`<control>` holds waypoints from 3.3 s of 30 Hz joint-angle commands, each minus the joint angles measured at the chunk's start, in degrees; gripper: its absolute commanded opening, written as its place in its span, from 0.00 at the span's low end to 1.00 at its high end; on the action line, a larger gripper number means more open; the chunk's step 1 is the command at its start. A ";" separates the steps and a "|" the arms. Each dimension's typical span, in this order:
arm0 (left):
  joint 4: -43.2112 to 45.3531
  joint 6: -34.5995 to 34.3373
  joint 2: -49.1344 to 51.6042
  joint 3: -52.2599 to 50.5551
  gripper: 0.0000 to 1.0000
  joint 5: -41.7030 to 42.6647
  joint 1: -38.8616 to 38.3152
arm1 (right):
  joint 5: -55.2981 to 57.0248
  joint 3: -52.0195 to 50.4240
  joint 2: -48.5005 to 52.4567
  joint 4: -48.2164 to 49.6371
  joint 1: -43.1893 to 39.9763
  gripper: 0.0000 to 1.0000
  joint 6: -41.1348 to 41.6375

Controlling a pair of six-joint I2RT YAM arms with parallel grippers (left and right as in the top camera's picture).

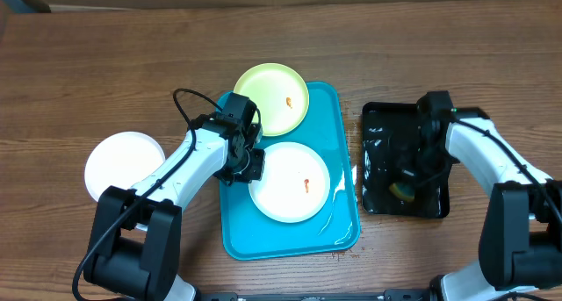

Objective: Clean dirty plates on tray and stack at the side
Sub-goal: 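Scrub the white plate with the sponge in the right gripper, then return the sponge to the black tray with the right gripper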

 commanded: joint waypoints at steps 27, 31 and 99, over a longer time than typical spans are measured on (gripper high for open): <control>10.95 2.12 0.52 -10.45 0.04 -1.11 -0.20 | -6.93 3.43 7.37 27.65 39.76 0.04 20.96; 10.64 1.97 0.52 -10.45 0.04 -1.18 -0.11 | -2.75 3.43 9.22 25.59 38.01 0.04 23.26; -2.64 -0.22 0.96 33.03 0.04 -20.46 -22.53 | -14.47 10.73 -8.74 -2.93 -18.23 0.48 -5.35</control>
